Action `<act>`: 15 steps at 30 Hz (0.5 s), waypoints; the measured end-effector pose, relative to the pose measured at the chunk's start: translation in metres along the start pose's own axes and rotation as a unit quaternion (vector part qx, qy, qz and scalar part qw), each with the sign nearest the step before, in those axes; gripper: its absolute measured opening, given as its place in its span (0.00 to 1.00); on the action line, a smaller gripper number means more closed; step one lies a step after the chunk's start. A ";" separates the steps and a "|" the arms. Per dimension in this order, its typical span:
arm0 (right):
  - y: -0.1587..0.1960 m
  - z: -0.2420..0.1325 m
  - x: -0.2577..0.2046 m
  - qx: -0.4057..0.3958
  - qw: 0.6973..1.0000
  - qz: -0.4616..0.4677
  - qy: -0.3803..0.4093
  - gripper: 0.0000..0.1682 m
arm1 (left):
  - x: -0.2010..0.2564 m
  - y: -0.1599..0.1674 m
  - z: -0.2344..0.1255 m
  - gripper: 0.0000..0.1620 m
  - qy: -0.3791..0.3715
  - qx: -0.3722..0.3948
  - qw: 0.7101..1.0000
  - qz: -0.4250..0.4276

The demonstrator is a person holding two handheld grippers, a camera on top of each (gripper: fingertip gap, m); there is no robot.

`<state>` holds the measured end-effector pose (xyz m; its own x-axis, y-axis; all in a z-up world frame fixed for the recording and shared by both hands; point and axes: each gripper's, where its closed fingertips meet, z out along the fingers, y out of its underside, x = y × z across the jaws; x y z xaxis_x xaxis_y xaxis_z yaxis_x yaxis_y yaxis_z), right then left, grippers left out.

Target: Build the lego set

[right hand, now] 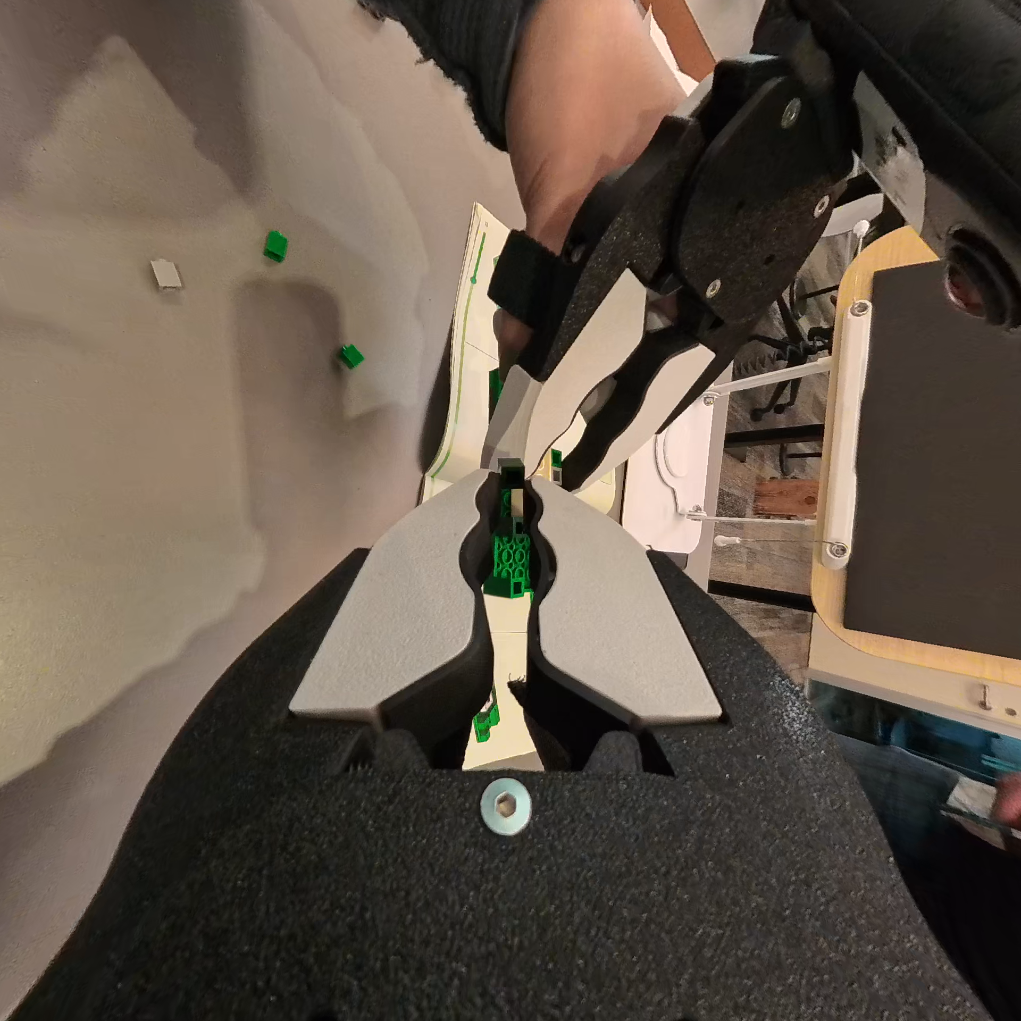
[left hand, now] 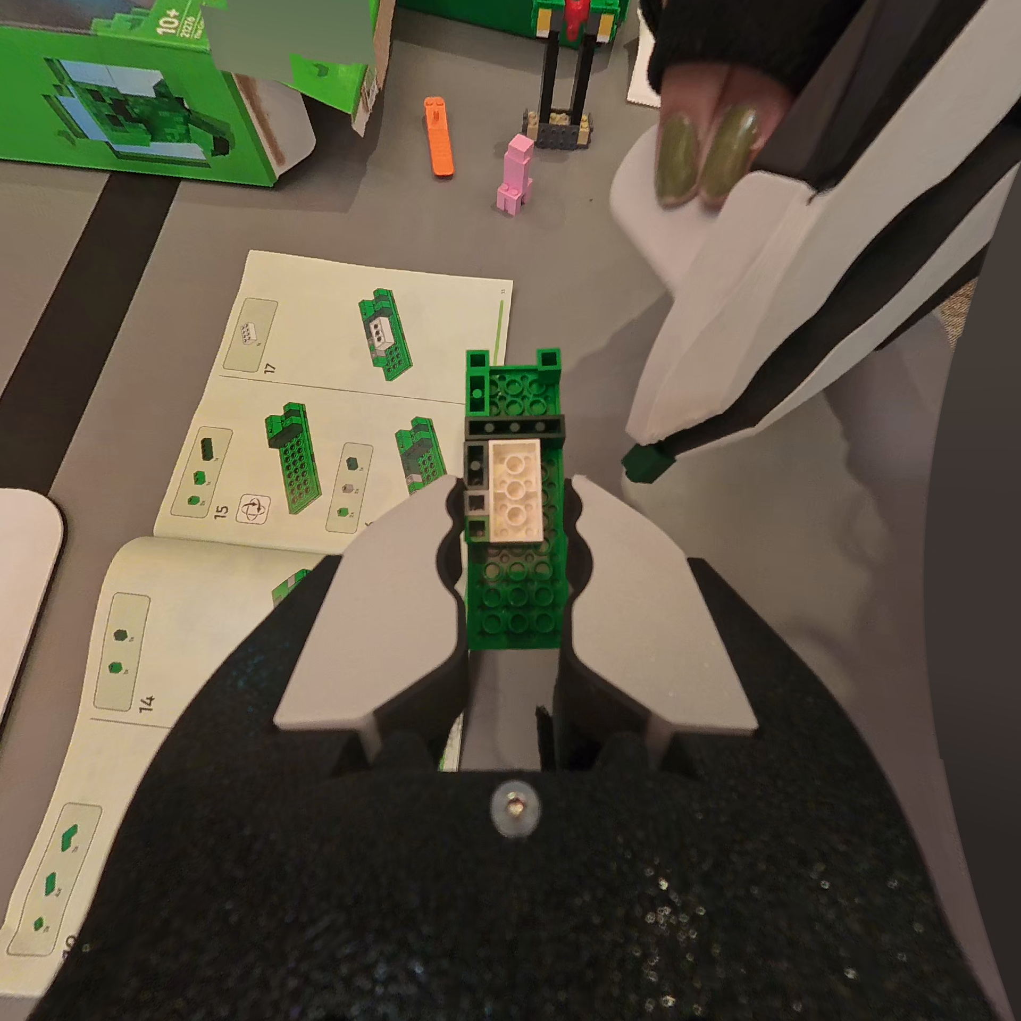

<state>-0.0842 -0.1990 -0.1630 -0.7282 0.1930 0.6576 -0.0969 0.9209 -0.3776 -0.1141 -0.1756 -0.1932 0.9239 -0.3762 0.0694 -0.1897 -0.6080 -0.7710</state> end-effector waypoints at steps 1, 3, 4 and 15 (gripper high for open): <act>0.000 0.000 0.000 0.000 1.000 0.000 0.000 0.05 | 0.000 0.000 0.000 0.21 0.000 0.000 1.000 0.000; 0.000 0.000 0.000 0.001 1.000 -0.001 0.000 0.04 | 0.000 0.000 0.000 0.21 0.000 0.000 1.000 0.000; 0.000 0.000 0.000 0.000 1.000 -0.001 0.000 0.05 | 0.000 -0.001 0.000 0.21 0.000 0.001 1.000 0.000; 0.000 0.000 -0.001 0.000 1.000 -0.004 -0.001 0.05 | 0.000 -0.002 -0.001 0.21 -0.001 0.002 1.000 0.002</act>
<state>-0.0838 -0.1989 -0.1641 -0.7286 0.1844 0.6596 -0.1026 0.9228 -0.3713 -0.1139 -0.1751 -0.1912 0.9238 -0.3773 0.0656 -0.1916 -0.6035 -0.7740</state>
